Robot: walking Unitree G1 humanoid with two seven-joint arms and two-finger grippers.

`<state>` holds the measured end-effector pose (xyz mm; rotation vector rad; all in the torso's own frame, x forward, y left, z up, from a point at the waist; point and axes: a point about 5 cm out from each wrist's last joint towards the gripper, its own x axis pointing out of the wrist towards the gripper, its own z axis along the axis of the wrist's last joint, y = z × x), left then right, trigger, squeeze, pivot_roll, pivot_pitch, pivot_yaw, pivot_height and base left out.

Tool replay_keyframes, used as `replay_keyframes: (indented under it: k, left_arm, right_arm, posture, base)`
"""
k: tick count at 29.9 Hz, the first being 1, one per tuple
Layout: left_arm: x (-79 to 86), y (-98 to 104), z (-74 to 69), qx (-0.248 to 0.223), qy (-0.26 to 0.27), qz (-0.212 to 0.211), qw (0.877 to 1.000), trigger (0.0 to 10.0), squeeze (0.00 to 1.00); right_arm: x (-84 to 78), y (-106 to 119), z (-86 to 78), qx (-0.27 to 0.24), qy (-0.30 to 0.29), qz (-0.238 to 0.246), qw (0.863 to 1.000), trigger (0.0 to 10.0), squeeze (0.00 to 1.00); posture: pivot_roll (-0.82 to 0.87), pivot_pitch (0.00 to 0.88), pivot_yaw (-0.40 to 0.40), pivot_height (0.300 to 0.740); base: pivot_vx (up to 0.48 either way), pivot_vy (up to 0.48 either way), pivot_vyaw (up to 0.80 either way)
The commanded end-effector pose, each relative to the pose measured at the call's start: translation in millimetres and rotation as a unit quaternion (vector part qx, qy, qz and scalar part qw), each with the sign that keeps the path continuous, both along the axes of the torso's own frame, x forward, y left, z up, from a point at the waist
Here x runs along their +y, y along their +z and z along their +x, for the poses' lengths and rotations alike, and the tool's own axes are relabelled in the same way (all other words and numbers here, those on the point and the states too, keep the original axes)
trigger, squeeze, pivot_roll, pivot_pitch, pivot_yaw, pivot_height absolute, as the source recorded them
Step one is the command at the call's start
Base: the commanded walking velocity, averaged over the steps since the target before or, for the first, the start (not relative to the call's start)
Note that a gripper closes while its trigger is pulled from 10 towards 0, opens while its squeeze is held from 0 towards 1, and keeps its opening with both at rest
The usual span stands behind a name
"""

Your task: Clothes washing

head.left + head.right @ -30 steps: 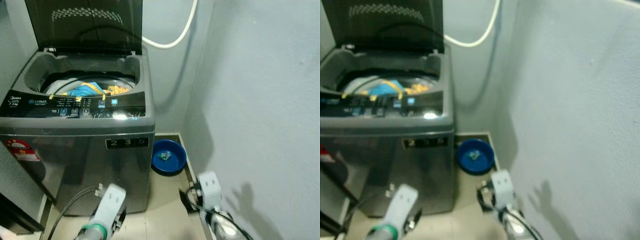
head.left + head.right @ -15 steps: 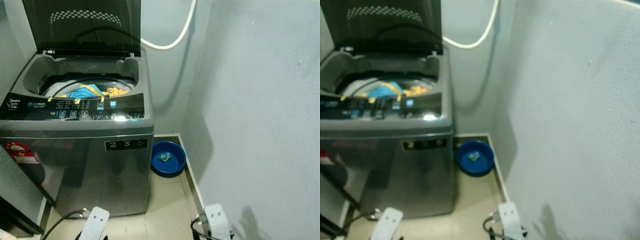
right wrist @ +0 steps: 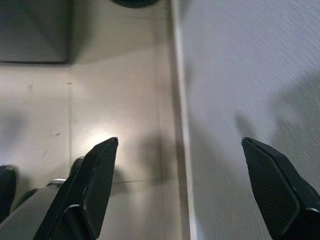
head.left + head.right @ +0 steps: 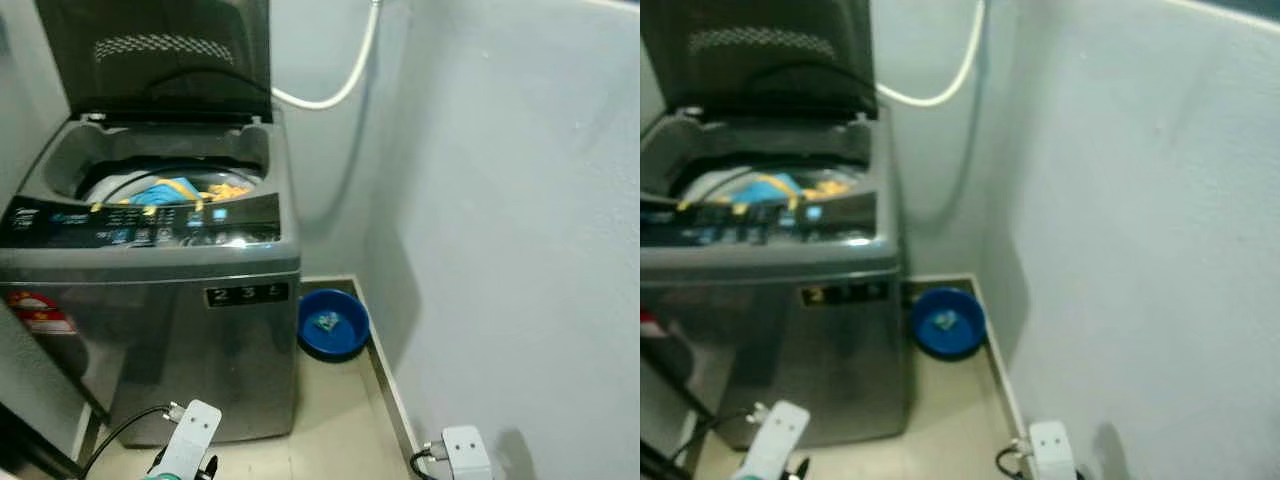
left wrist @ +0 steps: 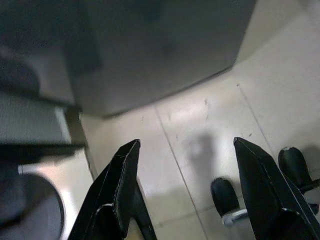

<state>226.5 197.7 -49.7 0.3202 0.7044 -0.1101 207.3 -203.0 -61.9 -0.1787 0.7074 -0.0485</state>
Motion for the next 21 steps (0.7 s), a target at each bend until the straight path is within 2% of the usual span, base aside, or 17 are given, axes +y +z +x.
replay_keyframes:
  k: [1,7,21]
  left_arm:
    - [0.0,-8.9,-12.2,0.020,0.011,-0.002,1.000,10.0,0.00]
    - [-7.5,-12.0,-15.4,0.019,0.009,-0.007,1.000,10.0,0.00]
    - [-7.2,-13.8,-17.5,0.017,0.006,0.002,1.000,10.0,0.00]
  right_arm:
    - [0.2,-0.5,-0.6,0.003,0.012,-0.005,1.000,10.0,0.00]
    - [-1.9,-1.6,-2.9,0.006,0.011,-0.010,1.000,10.0,0.00]
    - [0.7,-6.4,-10.5,0.021,0.031,-0.012,0.999,10.0,0.00]
  posture:
    - [-0.02,0.000,-0.005,0.740]
    - [-0.02,0.000,-0.009,0.740]
    - [-0.01,0.007,-0.015,0.740]
  base:
    - [0.000,0.000,0.80]
    - [0.000,0.000,0.80]
    - [0.000,0.000,0.80]
